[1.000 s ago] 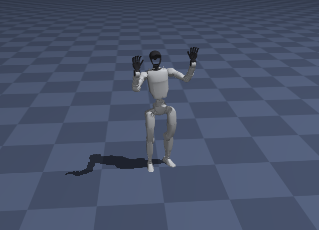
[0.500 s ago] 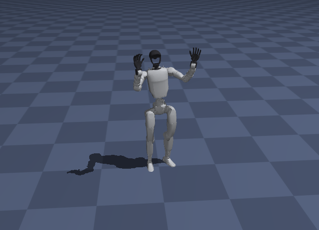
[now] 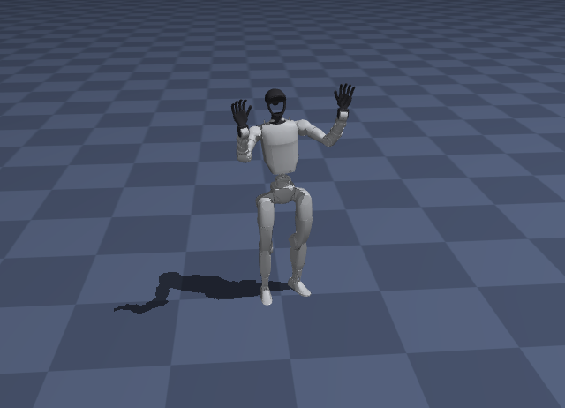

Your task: Upper body actions

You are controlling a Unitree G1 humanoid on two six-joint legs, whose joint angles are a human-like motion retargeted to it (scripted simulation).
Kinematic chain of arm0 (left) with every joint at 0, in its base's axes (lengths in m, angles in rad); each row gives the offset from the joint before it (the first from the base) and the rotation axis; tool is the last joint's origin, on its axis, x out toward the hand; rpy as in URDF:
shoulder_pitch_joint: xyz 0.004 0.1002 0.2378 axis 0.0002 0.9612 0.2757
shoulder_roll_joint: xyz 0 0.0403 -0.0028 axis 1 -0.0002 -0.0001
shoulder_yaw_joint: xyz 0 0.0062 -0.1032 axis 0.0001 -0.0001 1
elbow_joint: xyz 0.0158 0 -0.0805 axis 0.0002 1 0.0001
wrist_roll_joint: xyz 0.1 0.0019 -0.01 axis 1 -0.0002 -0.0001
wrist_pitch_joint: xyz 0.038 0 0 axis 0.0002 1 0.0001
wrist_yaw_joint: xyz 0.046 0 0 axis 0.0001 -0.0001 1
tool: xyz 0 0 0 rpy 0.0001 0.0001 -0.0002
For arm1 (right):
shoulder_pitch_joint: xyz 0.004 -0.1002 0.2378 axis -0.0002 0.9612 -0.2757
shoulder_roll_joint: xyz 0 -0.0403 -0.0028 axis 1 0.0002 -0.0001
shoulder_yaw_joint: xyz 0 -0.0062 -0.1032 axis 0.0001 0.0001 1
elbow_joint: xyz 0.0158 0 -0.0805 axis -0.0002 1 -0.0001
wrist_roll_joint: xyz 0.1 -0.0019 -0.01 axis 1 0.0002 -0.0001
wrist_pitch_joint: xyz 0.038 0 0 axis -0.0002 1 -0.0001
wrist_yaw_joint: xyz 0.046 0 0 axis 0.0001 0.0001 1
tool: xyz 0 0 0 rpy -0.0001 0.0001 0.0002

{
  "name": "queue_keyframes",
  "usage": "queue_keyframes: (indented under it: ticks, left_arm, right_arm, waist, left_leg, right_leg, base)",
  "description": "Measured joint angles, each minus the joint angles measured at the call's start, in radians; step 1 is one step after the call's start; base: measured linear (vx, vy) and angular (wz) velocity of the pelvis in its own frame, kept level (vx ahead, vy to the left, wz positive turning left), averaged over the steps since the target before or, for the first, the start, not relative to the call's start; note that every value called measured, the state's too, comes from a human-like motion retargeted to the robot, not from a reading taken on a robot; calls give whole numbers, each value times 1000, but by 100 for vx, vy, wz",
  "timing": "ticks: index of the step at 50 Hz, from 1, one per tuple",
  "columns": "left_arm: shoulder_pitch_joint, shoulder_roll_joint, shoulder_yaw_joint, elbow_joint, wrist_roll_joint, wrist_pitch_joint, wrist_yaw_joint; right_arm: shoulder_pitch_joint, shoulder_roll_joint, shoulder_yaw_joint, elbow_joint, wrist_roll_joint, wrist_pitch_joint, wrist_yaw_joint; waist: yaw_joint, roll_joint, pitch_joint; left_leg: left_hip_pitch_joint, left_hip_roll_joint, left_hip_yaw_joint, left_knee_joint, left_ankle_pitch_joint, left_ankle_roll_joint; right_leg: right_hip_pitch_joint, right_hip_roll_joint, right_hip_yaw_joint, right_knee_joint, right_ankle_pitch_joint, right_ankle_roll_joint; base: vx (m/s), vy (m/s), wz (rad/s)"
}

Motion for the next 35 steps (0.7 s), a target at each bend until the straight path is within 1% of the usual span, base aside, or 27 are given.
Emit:
queue_keyframes:
  ticks: [3, 5, 6, 8, 11, 15, 18, 20, 23, 25, 28, 31, 35]
  left_arm:
    - [-4, -35, 46, 51, -224, -7, -35]
    - [-2, -40, 62, 60, -387, -64, -121]
    - [0, -40, 65, 60, -438, -102, -150]
    - [0, -38, 62, 55, -493, -152, -157]
    - [0, -25, 44, 36, -436, -167, -126]
    - [-2, 5, -1, -9, -259, -155, -105]
    - [-21, 28, -75, -44, -153, -188, -92]
    - [-41, 44, -134, -79, -75, -228, -102]
    - [-72, 61, -207, -137, 67, -262, -112]
    - [-90, 64, -241, -173, 183, -252, -108]
    - [-106, 60, -262, -206, 330, -199, -74]
    - [-104, 44, -254, -193, 352, -182, -53]
    - [-69, 23, -204, -126, 244, -171, -75]
  right_arm:
    - [16, 50, -61, 44, 79, 43, 32]
    - [21, 81, -91, 45, 162, 46, 49]
    - [21, 92, -98, 37, 204, 33, 51]
    - [18, 109, -101, 20, 264, 2, 44]
    - [13, 105, -85, -13, 270, -27, 7]
    - [1, 62, -14, -70, 185, -41, 14]
    - [-28, 15, 74, -114, 127, -92, 34]
    - [-55, -25, 140, -154, 65, -130, 56]
    - [-91, -78, 211, -218, -58, -151, 59]
    - [-110, -105, 239, -260, -151, -137, 51]
    - [-119, -120, 248, -291, -226, -103, 37]
    - [-107, -105, 233, -264, -203, -103, 35]
    - [-58, -74, 162, -179, -131, -86, 45]
  waist:
    - [2, -1, -2]
    - [3, -2, -1]
    - [3, -3, 0]
    - [2, -3, 1]
    - [2, -3, 1]
    - [1, -4, -2]
    - [2, -2, -4]
    - [4, -3, -4]
    - [8, -5, 0]
    - [11, -8, 5]
    - [14, -13, 14]
    - [14, -18, 20]
    - [11, -23, 23]
  left_leg:
    - [1, 1, 0, 0, 0, 0]
    - [2, 1, 0, 0, 1, -1]
    - [2, 2, 0, -1, 1, -1]
    - [3, 2, -1, -1, 1, -1]
    - [3, 2, 0, -2, 2, -1]
    - [2, 2, 1, -2, 2, -1]
    - [2, 2, 2, -2, 2, -1]
    - [3, 2, 3, -2, 1, -1]
    - [4, 2, 3, -2, 1, 0]
    - [5, 3, 3, -1, 1, 0]
    - [6, 3, 2, 1, 1, 0]
    - [8, 4, 1, 2, 1, 0]
    - [8, 3, 1, 6, 1, 0]
  right_leg:
    - [1, 1, -1, 0, 0, 0]
    - [3, 1, -1, 0, 0, -1]
    - [3, 1, -2, 0, 0, -1]
    - [4, 2, -2, 0, -1, -1]
    - [4, 2, -3, -1, -1, -1]
    - [2, 2, -2, -1, 0, -1]
    - [1, 3, 0, -1, 0, -1]
    - [1, 3, 1, -1, 0, -1]
    - [2, 4, 3, 0, 1, -2]
    - [3, 4, 3, 0, 1, -2]
    - [6, 5, 2, 0, 1, -2]
    - [10, 4, 1, -1, 2, -1]
    - [12, 2, 0, -1, 4, 1]
  base:
    - [0, 0, 0]
    - [0, 0, 0]
    - [0, 0, 0]
    - [0, 0, 0]
    - [0, 0, 0]
    - [0, 0, 0]
    - [0, 0, 0]
    - [0, 0, 0]
    - [0, 0, 0]
    - [0, 0, 0]
    - [0, 0, 0]
    - [0, 0, 0]
    - [0, 0, 0]
